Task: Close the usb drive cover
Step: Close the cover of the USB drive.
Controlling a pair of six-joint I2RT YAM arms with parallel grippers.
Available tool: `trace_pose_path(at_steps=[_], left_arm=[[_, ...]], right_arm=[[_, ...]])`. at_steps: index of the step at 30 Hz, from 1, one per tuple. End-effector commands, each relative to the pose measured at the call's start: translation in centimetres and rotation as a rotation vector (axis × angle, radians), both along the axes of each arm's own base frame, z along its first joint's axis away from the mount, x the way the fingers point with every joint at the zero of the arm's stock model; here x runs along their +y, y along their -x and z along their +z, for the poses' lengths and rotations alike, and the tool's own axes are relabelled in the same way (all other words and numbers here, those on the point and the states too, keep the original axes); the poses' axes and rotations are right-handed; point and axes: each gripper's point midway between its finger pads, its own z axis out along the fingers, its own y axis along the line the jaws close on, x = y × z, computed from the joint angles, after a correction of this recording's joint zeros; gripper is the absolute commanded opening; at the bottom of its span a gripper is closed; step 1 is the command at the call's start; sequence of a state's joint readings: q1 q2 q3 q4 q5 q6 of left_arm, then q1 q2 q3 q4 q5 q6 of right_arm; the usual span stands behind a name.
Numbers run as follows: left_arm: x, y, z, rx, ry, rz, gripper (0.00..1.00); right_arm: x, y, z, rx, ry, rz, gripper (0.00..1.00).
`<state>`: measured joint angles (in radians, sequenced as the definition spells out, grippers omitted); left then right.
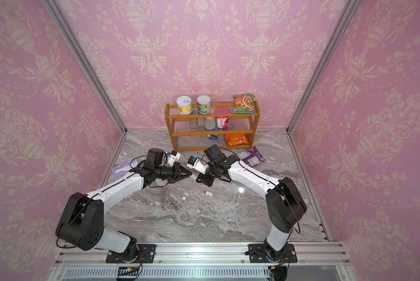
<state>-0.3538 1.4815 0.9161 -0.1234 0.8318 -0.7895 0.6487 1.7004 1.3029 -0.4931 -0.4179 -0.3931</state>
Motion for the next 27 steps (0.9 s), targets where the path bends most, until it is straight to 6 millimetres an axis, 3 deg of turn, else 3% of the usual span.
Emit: trace_pose_path(at_steps=[1,7,21,23,27], left_arm=[[-2.6,3.4,0.5,-0.007,0.018,-0.184,0.0],[-3.3,4.3,-0.3,-0.001,-0.003,-0.227,0.0],[-6.0,5.8,0.4,-0.026,0.04,-0.325,0.0],[-5.6,5.5,-0.3,-0.021,-0.014,-0.309,0.0],[-3.5,3.5,-0.4,-0.043,-0.15,-0.214,0.14]], right_arm=[[2.3,-0.7,4.2,-0.149,-0.11,0.084,0.0],[2.0,-2.2,4.4,-0.193,-0.11,0.025,0.0],[1.6,-4.9,8.3,-0.349,-0.272,-0.069,0.0],[1.6,-4.8,8.5,-0.334,-0.277,-0.056,0.0],[0.7,-4.1,7.1,-0.28,-0.213,-0.029,0.0]])
